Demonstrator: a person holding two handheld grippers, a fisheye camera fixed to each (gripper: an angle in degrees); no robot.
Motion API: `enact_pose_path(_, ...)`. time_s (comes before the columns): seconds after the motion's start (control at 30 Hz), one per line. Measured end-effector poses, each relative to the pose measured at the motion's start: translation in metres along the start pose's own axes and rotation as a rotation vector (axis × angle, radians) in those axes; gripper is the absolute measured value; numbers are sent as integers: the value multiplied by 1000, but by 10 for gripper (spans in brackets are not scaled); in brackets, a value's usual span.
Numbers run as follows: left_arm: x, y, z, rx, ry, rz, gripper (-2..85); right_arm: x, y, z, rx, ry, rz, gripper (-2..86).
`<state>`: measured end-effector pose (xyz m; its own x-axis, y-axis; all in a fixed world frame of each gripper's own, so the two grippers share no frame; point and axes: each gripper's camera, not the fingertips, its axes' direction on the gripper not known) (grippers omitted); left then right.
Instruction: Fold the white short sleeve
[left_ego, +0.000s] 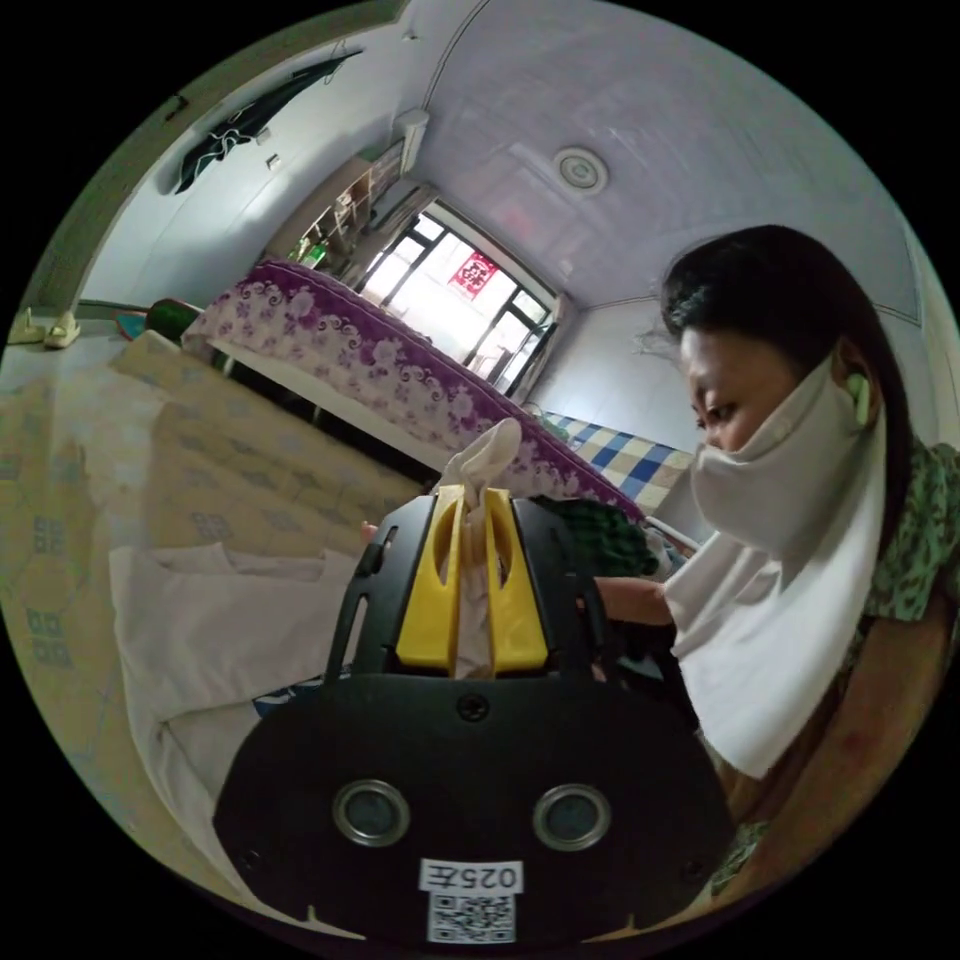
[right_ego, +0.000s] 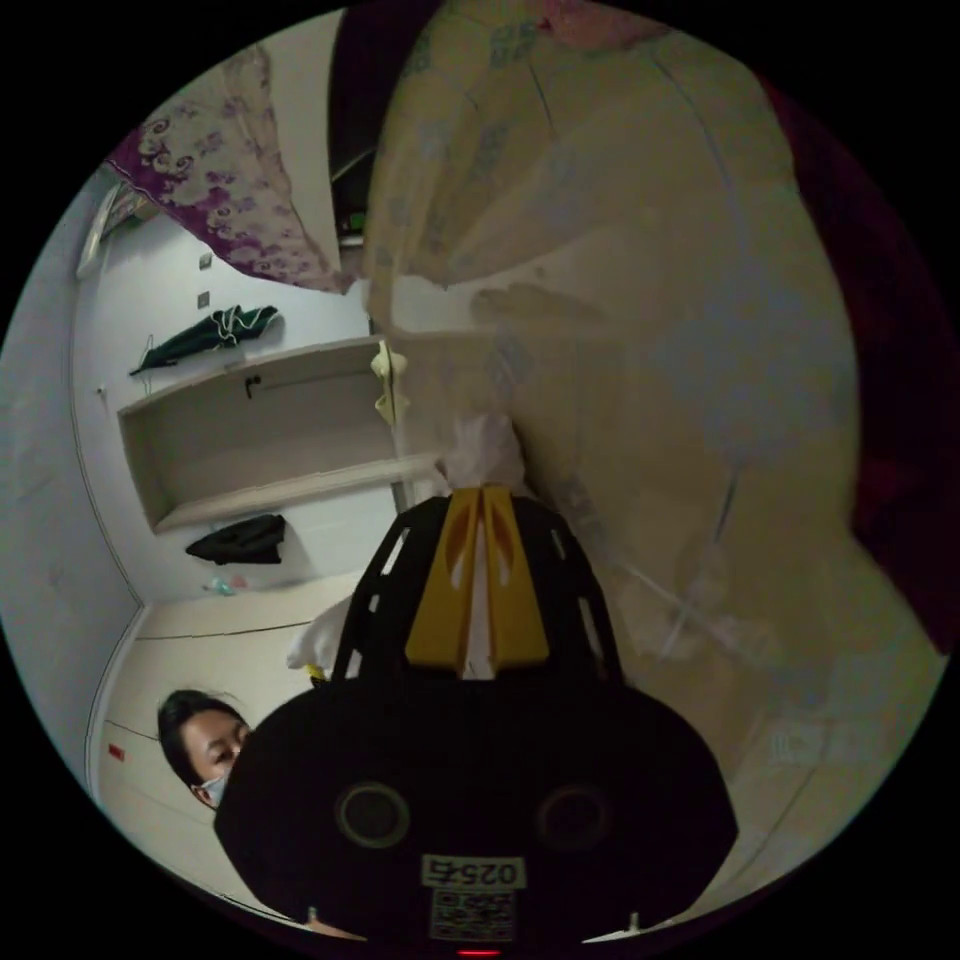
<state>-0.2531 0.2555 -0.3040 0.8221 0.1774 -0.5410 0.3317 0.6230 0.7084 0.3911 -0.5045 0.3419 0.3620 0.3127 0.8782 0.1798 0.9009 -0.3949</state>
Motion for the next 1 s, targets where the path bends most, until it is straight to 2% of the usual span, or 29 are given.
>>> enact_pose_path(0.07,4,-10,12,-9,-26,38,-8,-27,-20,-13,9,64,-31,-8)
enact_pose_path(0.17,6,-19,34,10,-118,16,-9,-69,-55,1,-96,296,-74,-7)
enact_pose_path(0.23,-3,-13,47,6,-286,-38,-9,-85,-68,28,-177,460,-85,-4)
enact_pose_path(0.3,-30,10,62,-37,-563,-108,-9,-95,-77,77,-311,654,-112,12)
enact_pose_path(0.37,-64,34,70,-89,-677,-195,-9,-99,-74,106,-329,712,-138,31)
enact_pose_path(0.5,-147,84,86,-236,-732,-419,-7,-103,-51,143,-301,640,-194,77)
enact_pose_path(0.6,-160,92,83,-192,-669,-511,9,-106,-28,141,-243,557,-228,117)
enact_pose_path(0.77,-149,75,70,-172,-685,-513,51,-102,14,108,-128,319,-271,120)
enact_pose_path(0.93,-130,52,54,-109,-735,-445,55,-129,104,84,89,221,-559,100)
enact_pose_path(1.0,-133,42,78,-234,-694,-364,56,-155,172,75,280,222,-747,97)
